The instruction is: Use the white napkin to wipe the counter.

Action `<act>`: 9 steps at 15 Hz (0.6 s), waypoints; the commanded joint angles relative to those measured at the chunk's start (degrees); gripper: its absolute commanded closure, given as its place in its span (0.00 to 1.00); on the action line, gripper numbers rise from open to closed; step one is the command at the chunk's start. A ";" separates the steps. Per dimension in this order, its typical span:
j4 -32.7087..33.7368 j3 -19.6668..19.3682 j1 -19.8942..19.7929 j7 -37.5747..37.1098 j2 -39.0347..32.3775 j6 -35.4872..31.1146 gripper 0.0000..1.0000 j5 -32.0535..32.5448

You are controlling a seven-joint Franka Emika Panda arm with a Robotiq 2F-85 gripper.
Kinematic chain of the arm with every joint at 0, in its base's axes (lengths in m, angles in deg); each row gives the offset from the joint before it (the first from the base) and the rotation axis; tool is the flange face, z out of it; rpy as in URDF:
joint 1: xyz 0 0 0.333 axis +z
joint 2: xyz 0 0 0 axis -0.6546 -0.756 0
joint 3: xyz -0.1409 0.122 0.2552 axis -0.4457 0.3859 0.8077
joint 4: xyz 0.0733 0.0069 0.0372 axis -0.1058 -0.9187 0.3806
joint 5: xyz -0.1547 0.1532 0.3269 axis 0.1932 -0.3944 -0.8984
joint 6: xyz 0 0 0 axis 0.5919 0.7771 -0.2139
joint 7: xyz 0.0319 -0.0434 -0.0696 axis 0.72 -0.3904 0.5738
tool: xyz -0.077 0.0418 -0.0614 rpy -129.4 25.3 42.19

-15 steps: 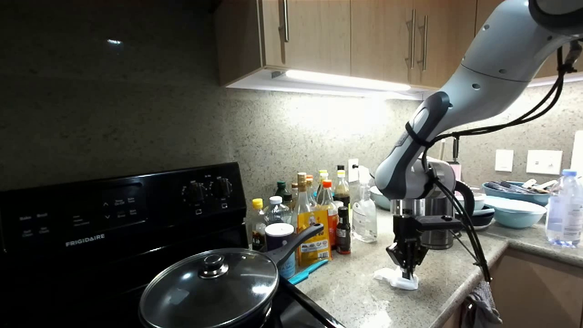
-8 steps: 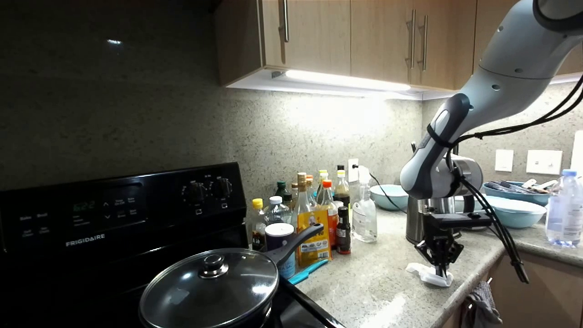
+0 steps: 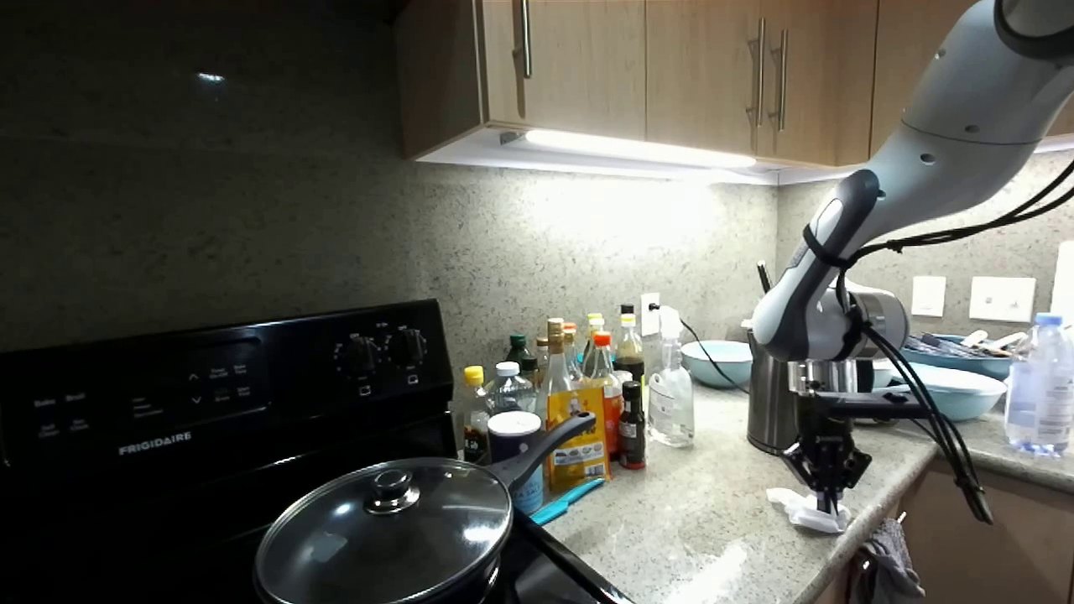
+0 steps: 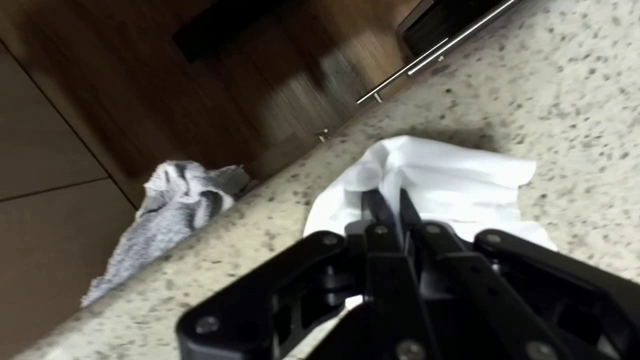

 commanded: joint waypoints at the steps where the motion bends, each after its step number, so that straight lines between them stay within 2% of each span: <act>1: -1.96 6.30 3.65 2.41 2.56 -1.33 0.94 -1.21; 6: 3.27 14.84 11.03 3.36 1.33 2.90 0.94 -0.80; 9: 6.95 17.89 14.45 5.16 -0.30 6.41 0.94 0.40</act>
